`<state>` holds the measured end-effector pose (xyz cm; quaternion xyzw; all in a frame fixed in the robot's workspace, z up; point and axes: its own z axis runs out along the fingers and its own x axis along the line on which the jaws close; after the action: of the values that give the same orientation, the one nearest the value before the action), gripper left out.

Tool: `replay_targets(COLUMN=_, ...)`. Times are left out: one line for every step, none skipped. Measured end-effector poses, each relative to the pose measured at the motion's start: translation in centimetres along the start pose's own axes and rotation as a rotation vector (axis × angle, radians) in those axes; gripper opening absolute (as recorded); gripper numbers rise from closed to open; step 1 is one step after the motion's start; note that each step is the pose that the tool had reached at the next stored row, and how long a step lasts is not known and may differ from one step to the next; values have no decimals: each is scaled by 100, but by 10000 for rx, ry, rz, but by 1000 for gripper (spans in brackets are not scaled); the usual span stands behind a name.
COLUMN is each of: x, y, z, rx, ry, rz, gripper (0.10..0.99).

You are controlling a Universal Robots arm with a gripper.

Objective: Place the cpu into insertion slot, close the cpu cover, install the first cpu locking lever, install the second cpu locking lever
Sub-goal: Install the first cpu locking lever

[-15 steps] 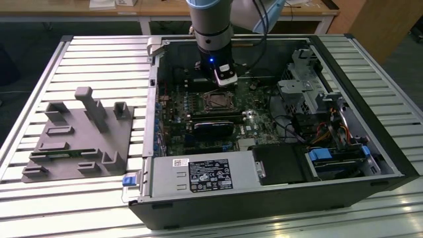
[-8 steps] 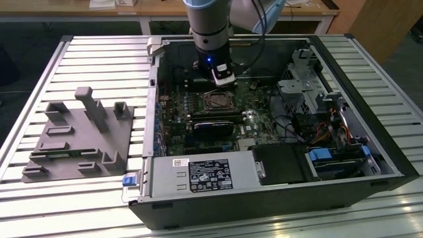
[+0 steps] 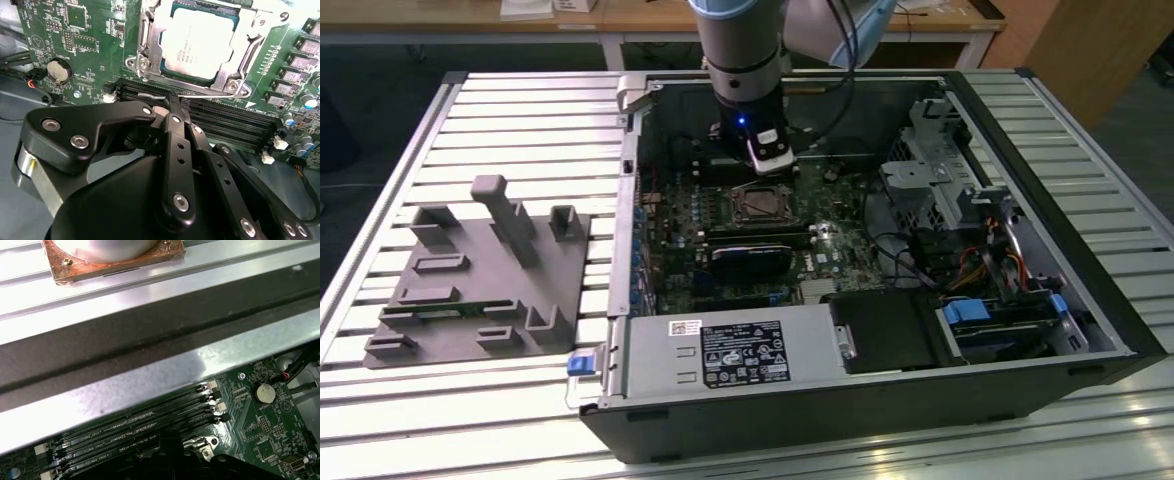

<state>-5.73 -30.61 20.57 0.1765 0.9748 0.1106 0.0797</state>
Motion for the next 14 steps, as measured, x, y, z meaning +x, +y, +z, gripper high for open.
replay_targets(x=0, y=-1, z=2, rx=1, ry=-2, rz=1, gripper=106)
replay_targets(x=1, y=-2, z=5, rx=0, ry=-4, rz=1, gripper=106)
replay_targets(x=1, y=-4, z=8, rx=0, ry=-6, rz=3, gripper=106)
replay_targets(x=1, y=-6, z=13, rx=0, ry=-7, rz=5, gripper=106)
replay_targets(x=1, y=-8, z=18, rx=-1, ry=-8, rz=7, gripper=106)
replay_targets(x=0, y=-10, z=23, rx=-1, ry=-8, rz=8, gripper=106)
replay_targets(x=0, y=-11, z=27, rx=1, ry=-8, rz=9, gripper=106)
replay_targets(x=-1, y=-12, z=32, rx=1, ry=-8, rz=12, gripper=106)
replay_targets(x=-2, y=-12, z=36, rx=2, ry=-9, rz=14, gripper=106)
replay_targets(x=-4, y=-12, z=40, rx=2, ry=-10, rz=17, gripper=106)
replay_targets(x=-5, y=-13, z=45, rx=2, ry=-10, rz=19, gripper=106)
replay_targets(x=-6, y=-14, z=51, rx=2, ry=-11, rz=21, gripper=106)
replay_targets(x=-7, y=-14, z=56, rx=2, ry=-12, rz=24, gripper=106)
replay_targets(x=-9, y=-15, z=61, rx=2, ry=-12, rz=26, gripper=106)
